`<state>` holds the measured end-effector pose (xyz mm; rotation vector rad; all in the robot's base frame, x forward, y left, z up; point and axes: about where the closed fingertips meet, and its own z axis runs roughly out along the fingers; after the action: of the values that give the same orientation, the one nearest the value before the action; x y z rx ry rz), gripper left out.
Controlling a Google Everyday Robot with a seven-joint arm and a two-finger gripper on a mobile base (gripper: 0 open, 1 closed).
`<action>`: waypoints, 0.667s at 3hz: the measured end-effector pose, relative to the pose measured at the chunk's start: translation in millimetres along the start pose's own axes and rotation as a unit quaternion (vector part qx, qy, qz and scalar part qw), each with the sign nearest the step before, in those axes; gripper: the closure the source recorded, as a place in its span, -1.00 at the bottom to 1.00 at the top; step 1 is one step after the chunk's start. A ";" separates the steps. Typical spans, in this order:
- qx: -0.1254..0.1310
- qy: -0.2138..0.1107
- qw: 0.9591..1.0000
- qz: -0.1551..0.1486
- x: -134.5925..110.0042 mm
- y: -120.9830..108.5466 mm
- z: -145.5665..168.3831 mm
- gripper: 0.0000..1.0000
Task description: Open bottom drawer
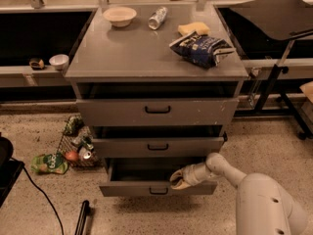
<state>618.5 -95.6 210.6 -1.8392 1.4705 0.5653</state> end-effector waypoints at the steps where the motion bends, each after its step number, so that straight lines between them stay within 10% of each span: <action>1: -0.039 -0.034 0.999 -0.017 -30.3 23.6 12.9 0.63; 2: -0.044 -0.037 0.998 -0.017 -32.1 27.6 14.5 0.18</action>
Offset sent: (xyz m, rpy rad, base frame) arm -0.0224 0.0210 0.0055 0.0325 0.0244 0.0731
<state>584.9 -66.6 216.9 -1.8856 1.3831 0.6833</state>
